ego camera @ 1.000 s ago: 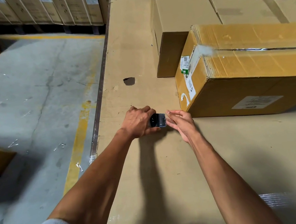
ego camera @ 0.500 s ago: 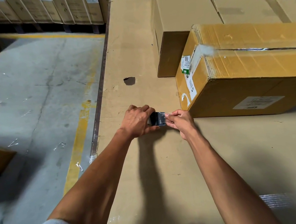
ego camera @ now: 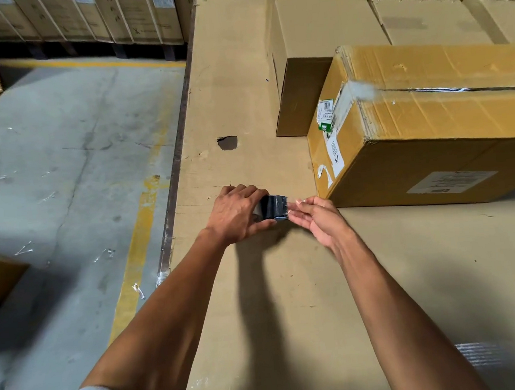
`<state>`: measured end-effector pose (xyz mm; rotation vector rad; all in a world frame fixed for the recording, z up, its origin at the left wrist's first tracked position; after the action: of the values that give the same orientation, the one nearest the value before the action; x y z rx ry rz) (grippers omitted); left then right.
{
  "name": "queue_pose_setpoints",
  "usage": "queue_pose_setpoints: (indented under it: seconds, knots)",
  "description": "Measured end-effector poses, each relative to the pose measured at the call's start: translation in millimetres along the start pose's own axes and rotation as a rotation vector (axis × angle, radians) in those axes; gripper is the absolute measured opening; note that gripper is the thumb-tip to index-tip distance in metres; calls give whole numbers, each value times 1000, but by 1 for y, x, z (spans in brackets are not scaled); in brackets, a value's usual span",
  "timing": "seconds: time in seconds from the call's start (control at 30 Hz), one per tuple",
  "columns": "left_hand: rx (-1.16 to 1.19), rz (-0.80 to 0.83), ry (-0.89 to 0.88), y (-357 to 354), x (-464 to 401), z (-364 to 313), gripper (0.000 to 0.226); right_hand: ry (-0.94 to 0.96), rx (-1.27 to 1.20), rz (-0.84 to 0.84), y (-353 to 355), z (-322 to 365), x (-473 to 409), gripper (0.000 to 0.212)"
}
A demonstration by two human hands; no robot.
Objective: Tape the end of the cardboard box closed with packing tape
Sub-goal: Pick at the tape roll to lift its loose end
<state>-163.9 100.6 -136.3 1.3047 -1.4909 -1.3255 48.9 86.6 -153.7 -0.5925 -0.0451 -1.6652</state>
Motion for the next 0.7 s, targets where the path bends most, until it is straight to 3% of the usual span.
queue_pose_setpoints:
  seconds: [0.17,0.7]
  knots:
    - [-44,-12,-12,-1,-2,1,77,-61,-36,66,4,4,-3,2]
    - [-140,28,40,-3,-59,4,75,-113,-124,-42,-14,8,-60,9]
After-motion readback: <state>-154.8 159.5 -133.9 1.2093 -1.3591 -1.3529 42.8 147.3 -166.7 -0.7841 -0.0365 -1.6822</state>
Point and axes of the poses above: each hand's wrist, its own x-axis away from the middle knuckle, its own y-axis out of the back of the hand, z = x × y, the point moved 5 cm from there along -x, towards the middle knuckle, and after that the axes turned 15 degrees about y, right-handed, at the moved point
